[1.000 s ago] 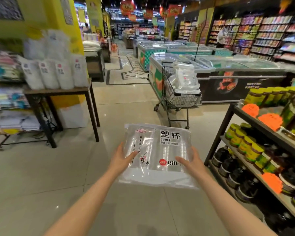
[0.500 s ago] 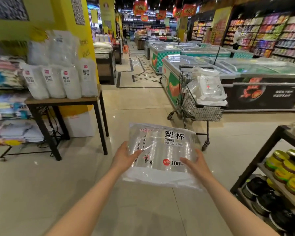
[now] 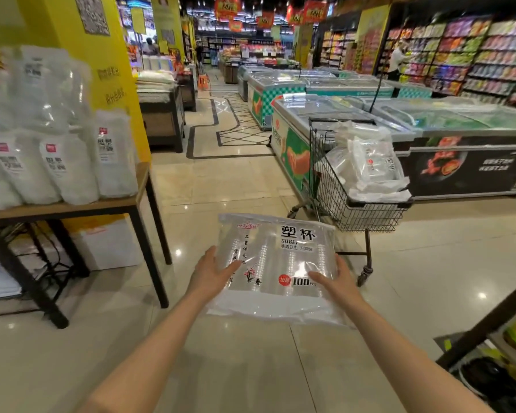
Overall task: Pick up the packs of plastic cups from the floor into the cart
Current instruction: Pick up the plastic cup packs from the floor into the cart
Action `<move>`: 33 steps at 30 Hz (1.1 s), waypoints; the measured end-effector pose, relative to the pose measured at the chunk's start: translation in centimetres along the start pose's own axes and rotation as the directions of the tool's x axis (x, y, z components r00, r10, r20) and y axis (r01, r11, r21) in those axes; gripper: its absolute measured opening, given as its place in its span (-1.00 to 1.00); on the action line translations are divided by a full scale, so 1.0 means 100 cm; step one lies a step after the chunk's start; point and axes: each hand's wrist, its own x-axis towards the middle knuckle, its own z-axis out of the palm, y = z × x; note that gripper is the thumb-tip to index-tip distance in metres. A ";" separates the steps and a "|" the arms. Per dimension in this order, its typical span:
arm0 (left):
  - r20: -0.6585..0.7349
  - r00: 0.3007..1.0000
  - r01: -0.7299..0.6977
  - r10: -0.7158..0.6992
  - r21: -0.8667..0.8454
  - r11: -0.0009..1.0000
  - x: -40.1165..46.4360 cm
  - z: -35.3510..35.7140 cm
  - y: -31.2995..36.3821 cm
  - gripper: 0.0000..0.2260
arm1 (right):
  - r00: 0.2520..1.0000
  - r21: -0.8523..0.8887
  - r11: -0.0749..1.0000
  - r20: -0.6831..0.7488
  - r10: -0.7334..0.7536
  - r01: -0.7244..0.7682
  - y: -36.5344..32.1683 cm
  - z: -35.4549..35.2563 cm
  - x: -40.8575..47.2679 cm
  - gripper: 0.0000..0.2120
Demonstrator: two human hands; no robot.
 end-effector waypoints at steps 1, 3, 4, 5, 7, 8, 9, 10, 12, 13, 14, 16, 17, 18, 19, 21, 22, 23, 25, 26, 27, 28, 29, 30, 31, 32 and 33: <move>0.006 1.000 0.000 0.000 -0.001 1.000 0.021 0.007 0.005 -0.16 | 1.000 -0.003 1.000 0.002 -0.005 0.005 0.004 -0.003 0.025 0.07; 0.013 1.000 0.007 -0.006 -0.024 1.000 0.063 0.019 0.016 -0.15 | 1.000 -0.008 1.000 0.012 -0.011 0.011 -0.001 -0.013 0.071 0.10; 0.014 1.000 0.012 -0.012 -0.039 0.999 0.080 0.024 0.024 -0.14 | 1.000 -0.016 1.000 0.010 -0.011 0.011 -0.009 -0.016 0.088 0.08; 0.016 1.000 0.020 -0.019 -0.054 0.998 0.103 0.031 0.031 -0.14 | 1.000 -0.014 1.000 0.008 -0.019 0.019 -0.013 -0.020 0.111 0.01; 0.010 1.000 0.029 -0.028 -0.059 0.998 0.147 0.043 0.049 -0.15 | 0.999 0.007 0.999 0.007 -0.032 0.032 -0.023 -0.029 0.154 -0.11; 0.009 1.000 0.025 -0.024 -0.063 0.998 0.169 0.048 0.057 -0.15 | 1.000 0.018 0.999 -0.003 -0.028 0.028 -0.028 -0.033 0.174 -0.13; 0.014 1.000 0.018 -0.017 -0.072 0.997 0.189 0.053 0.064 -0.15 | 1.000 0.028 0.999 -0.008 -0.027 0.028 -0.031 -0.037 0.194 -0.13; 0.021 1.000 0.015 -0.013 -0.074 0.997 0.208 0.058 0.070 -0.14 | 1.000 0.031 0.999 -0.013 -0.021 0.022 -0.033 -0.039 0.211 -0.14; 0.030 1.000 0.006 -0.004 -0.065 0.998 0.247 0.069 0.078 -0.15 | 0.999 0.035 0.999 -0.024 -0.025 0.025 -0.032 -0.042 0.247 -0.14; 0.037 0.999 0.005 -0.003 -0.059 0.998 0.266 0.074 0.080 -0.16 | 0.999 0.040 0.999 -0.030 -0.016 0.017 -0.030 -0.042 0.264 -0.13; 0.046 0.999 0.001 0.001 -0.054 0.999 0.285 0.080 0.084 -0.17 | 0.999 0.048 0.999 -0.036 0.001 0.001 -0.028 -0.042 0.281 -0.11; 0.067 0.998 -0.013 0.017 -0.050 0.999 0.324 0.091 0.089 -0.17 | 0.999 0.052 0.998 -0.047 0.026 -0.024 -0.027 -0.042 0.315 -0.11; 0.079 0.996 -0.024 0.028 -0.051 0.998 0.345 0.097 0.091 -0.17 | 0.998 0.062 0.998 -0.058 0.035 -0.032 -0.025 -0.041 0.335 -0.13; 0.093 0.995 -0.038 0.042 -0.050 0.998 0.367 0.103 0.093 -0.17 | 0.997 0.073 0.997 -0.073 0.037 -0.032 -0.026 -0.039 0.352 -0.16; 0.109 0.992 -0.053 0.058 -0.051 0.997 0.389 0.108 0.096 -0.17 | 0.995 0.077 0.997 -0.095 0.037 -0.029 -0.025 -0.037 0.370 -0.17; 0.137 0.986 -0.088 0.094 -0.048 0.995 0.435 0.117 0.106 -0.17 | 0.989 0.088 0.996 -0.143 0.028 -0.016 -0.026 -0.035 0.404 -0.20; 0.163 0.981 -0.103 0.109 -0.044 0.994 0.457 0.121 0.113 -0.16 | 0.986 0.093 0.995 -0.165 0.035 -0.020 -0.027 -0.034 0.421 -0.21; 0.190 0.974 -0.119 0.125 -0.040 0.992 0.481 0.124 0.119 -0.14 | 0.981 0.100 0.995 -0.189 0.047 -0.029 -0.028 -0.035 0.439 -0.20; 0.243 0.959 -0.142 0.148 -0.043 0.989 0.527 0.132 0.134 -0.08 | 0.969 0.103 0.993 -0.235 0.083 -0.060 -0.031 -0.037 0.472 -0.18; 0.261 0.952 -0.156 0.162 -0.042 0.987 0.548 0.137 0.143 -0.05 | 0.962 0.103 0.993 -0.262 0.082 -0.057 -0.034 -0.039 0.486 -0.17; 0.283 0.940 -0.183 0.188 -0.044 0.982 0.570 0.143 0.152 -0.04 | 0.952 0.107 0.993 -0.295 0.088 -0.059 -0.036 -0.040 0.501 -0.16; 0.307 0.928 -0.209 0.213 -0.047 0.977 0.589 0.150 0.164 -0.06 | 0.942 0.110 0.992 -0.323 0.095 -0.062 -0.037 -0.044 0.515 -0.13; 0.324 0.912 -0.246 0.250 -0.052 0.968 0.606 0.158 0.175 -0.10 | 0.931 0.120 0.989 -0.346 0.120 -0.083 -0.038 -0.048 0.527 -0.10; 0.335 0.903 -0.268 0.268 -0.047 0.962 0.622 0.166 0.185 -0.15 | 0.923 0.124 0.987 -0.358 0.142 -0.104 -0.038 -0.054 0.538 -0.08; 0.350 0.889 -0.294 0.294 -0.053 0.954 0.637 0.177 0.194 -0.18 | 0.911 0.127 0.983 -0.375 0.170 -0.131 -0.037 -0.059 0.547 -0.05; 0.381 0.875 -0.298 0.298 -0.061 0.953 0.649 0.187 0.203 -0.21 | 0.896 0.123 0.980 -0.401 0.192 -0.155 -0.034 -0.065 0.557 -0.02; 0.399 0.857 -0.321 0.326 -0.083 0.944 0.662 0.199 0.210 -0.25 | 0.879 0.126 0.975 -0.425 0.218 -0.181 -0.033 -0.072 0.566 0.00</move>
